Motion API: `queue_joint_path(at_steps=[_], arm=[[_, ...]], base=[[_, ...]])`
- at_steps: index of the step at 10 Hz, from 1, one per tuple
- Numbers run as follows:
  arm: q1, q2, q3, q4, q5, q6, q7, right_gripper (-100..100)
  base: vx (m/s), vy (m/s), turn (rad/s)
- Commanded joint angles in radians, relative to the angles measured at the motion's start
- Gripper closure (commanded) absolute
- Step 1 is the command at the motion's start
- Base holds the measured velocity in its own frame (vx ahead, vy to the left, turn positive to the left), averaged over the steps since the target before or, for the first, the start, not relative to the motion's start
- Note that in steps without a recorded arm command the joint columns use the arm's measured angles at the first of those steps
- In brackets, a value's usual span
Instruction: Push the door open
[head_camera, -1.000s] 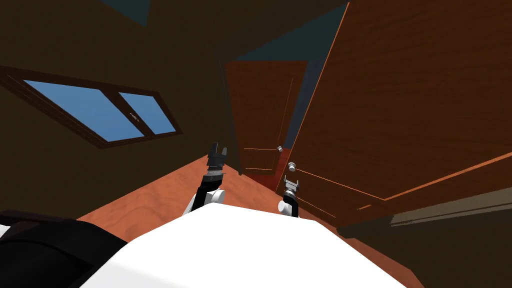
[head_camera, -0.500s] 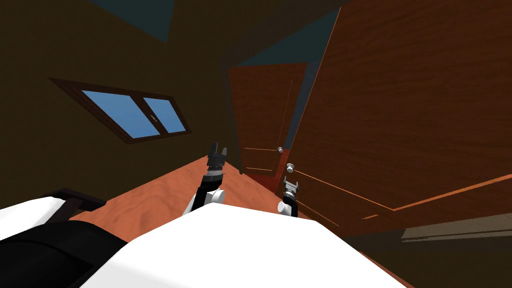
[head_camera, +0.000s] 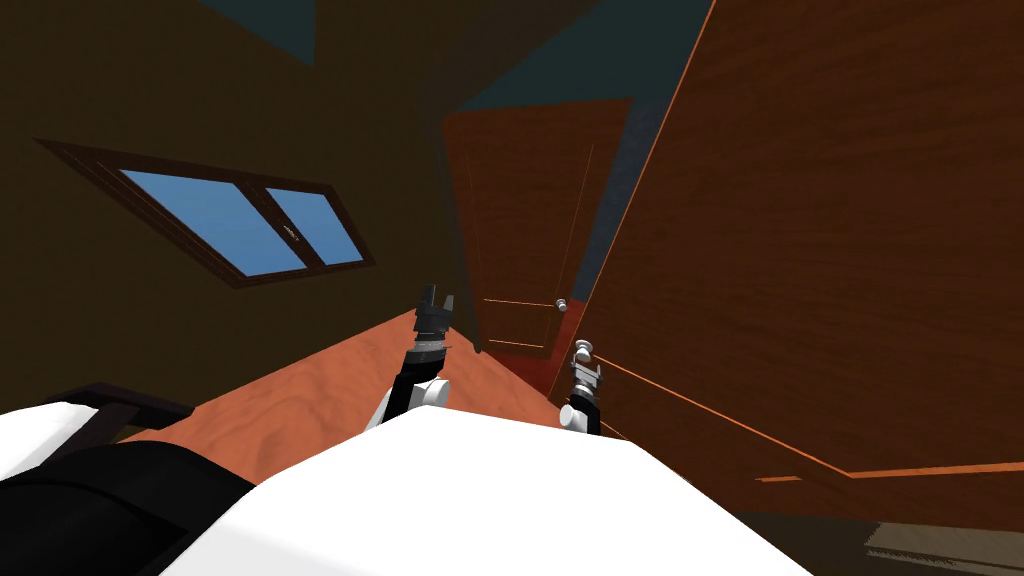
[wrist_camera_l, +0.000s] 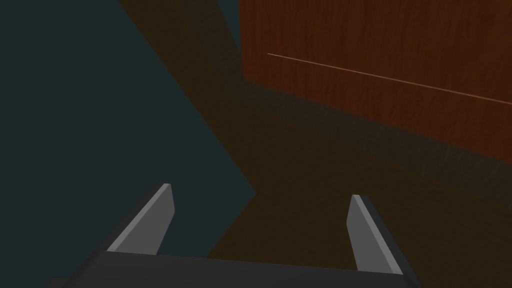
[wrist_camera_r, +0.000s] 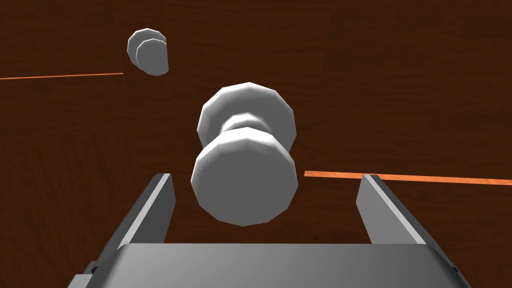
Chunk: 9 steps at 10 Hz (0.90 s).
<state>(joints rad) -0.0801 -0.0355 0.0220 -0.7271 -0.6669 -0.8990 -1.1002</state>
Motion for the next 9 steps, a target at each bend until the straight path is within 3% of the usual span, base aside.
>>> queue_joint_path(at_steps=[1, 2, 3, 4, 9], arm=[[-0.001, 0.005, -0.001, 0.008, -0.002, -0.005, -0.009, -100], [0.000, 0.017, -0.002, 0.010, -0.003, -0.007, -0.012, -100], [0.001, 0.010, -0.001, 0.005, -0.003, -0.004, -0.009, -100], [0.001, 0.010, -0.001, 0.005, -0.003, -0.004, -0.009, 100], [0.001, 0.010, -0.001, 0.005, -0.003, -0.004, -0.009, 100]], base=[[0.182, -0.086, 0.031], [0.174, -0.085, 0.028], [0.081, -0.043, 0.013], [-0.010, 0.009, 0.016], [-0.006, 0.005, -0.001]])
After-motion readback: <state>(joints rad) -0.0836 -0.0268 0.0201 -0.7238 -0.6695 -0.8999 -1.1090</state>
